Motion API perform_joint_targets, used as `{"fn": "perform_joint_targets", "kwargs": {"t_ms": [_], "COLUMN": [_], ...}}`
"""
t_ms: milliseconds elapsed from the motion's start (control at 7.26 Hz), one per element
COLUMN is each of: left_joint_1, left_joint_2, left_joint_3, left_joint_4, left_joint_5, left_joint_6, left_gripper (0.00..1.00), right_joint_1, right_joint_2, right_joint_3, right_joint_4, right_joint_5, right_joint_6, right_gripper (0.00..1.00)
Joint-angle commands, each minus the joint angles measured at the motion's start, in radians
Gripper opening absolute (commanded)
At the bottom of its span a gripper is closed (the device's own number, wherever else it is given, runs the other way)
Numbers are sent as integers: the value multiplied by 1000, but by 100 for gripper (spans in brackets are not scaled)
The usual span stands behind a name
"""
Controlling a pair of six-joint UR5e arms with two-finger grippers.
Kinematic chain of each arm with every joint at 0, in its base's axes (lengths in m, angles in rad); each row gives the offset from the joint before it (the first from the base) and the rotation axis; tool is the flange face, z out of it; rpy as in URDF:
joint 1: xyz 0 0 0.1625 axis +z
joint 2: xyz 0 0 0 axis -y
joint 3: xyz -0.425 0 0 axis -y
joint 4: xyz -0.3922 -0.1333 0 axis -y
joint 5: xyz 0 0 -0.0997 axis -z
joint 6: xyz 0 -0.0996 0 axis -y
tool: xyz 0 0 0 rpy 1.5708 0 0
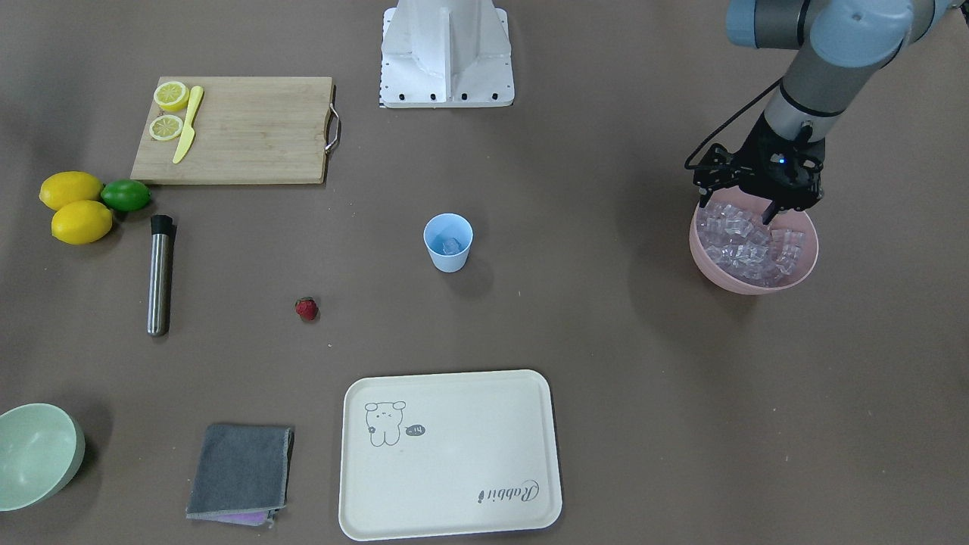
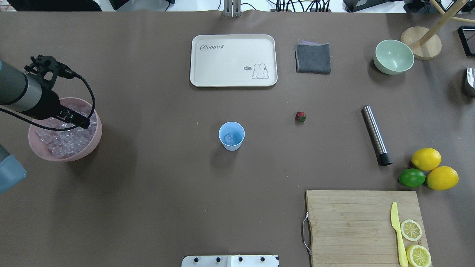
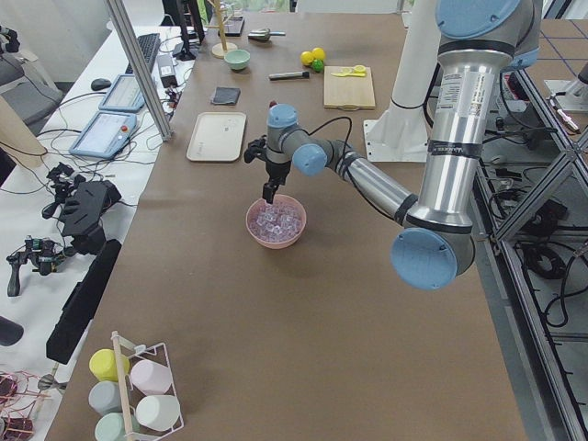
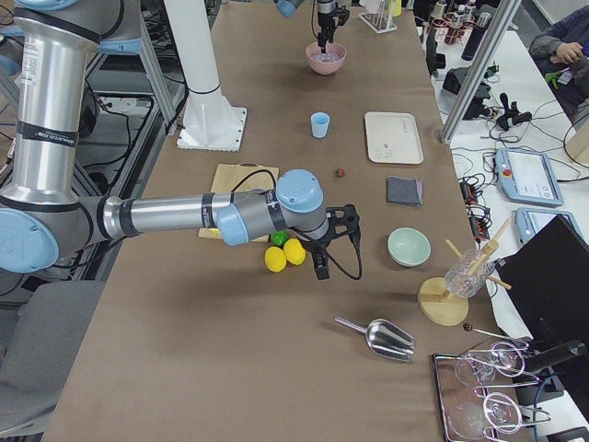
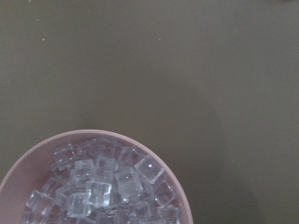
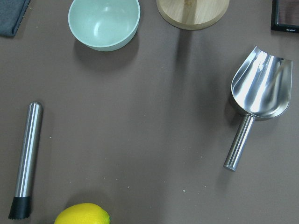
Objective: Mash ice and strawberries in cup
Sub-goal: 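Move the left gripper back down into the pink bowl, then grasp another ice cube with the left gripper and lift it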
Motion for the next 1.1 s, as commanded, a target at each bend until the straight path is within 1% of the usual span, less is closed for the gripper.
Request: {"fn": "perform_joint_targets", "kwargs": {"t_ms": [0,138,275,413,964], "left_joint_1": [-1,-1,-1,-1,-1], "left_joint_2": [3,4,4,6,16], "left_joint_3": [87,90,90,98,112], "left_joint_4": [-99,-99,-99,-99,-100], "left_joint_5": [1,1,-1,-1,-1], "left_joint_6": [8,10,10,10,64], "left_gripper": [91,84,68,63,63], "right_joint_1": [0,0,0,0,0], "right_joint_2": [0,0,0,0,0], "right_joint_3": [0,0,-2,0,-2], "right_joint_4": [0,0,0,0,2], "right_joint_5": [0,0,0,0,0], "right_joint_6": [0,0,0,0,0], "right_gripper": [100,100,100,100,100]}}
